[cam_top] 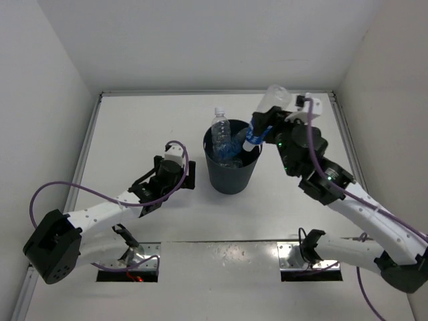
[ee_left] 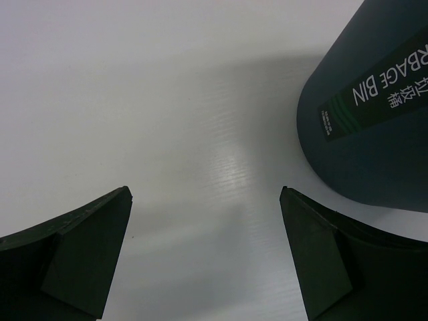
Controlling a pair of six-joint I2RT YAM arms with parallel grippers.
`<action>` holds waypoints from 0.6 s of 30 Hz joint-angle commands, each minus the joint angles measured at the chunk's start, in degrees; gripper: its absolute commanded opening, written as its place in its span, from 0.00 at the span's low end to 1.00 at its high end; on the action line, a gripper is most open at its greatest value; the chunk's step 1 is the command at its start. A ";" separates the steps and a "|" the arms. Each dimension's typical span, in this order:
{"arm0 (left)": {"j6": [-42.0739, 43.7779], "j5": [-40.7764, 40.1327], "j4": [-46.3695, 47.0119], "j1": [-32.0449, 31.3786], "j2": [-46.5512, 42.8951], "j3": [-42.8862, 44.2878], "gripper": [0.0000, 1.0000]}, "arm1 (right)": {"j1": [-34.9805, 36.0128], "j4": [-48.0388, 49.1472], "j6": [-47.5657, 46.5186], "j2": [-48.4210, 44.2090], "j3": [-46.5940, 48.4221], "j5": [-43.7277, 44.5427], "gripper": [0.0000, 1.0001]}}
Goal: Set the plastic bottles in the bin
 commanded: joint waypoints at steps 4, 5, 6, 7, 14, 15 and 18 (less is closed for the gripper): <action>-0.02 0.35 1.48 0.46 -0.05 0.36 1.00 | 8.52 8.03 -8.80 6.10 -0.47 6.66 0.34; -0.02 0.35 1.48 0.46 -0.05 0.36 1.00 | 9.22 8.03 -8.80 7.59 -1.25 7.18 0.35; -0.02 0.35 1.48 0.46 -0.05 0.36 1.00 | 9.23 8.03 -8.80 8.30 -2.04 7.71 0.36; -0.02 0.35 1.48 0.46 -0.05 0.36 1.00 | 9.23 8.55 -8.80 8.92 -2.05 7.71 0.38; -0.02 0.35 2.01 0.46 -0.05 0.36 1.00 | 8.70 4.17 -6.62 13.23 -4.33 6.92 0.83; -0.02 0.35 2.01 0.46 -0.05 -0.16 1.00 | 8.70 3.38 -6.61 13.84 -3.20 6.92 0.89; -0.02 0.35 2.01 0.46 -0.05 -0.17 1.00 | 8.01 2.14 -6.60 13.32 -0.57 6.40 1.00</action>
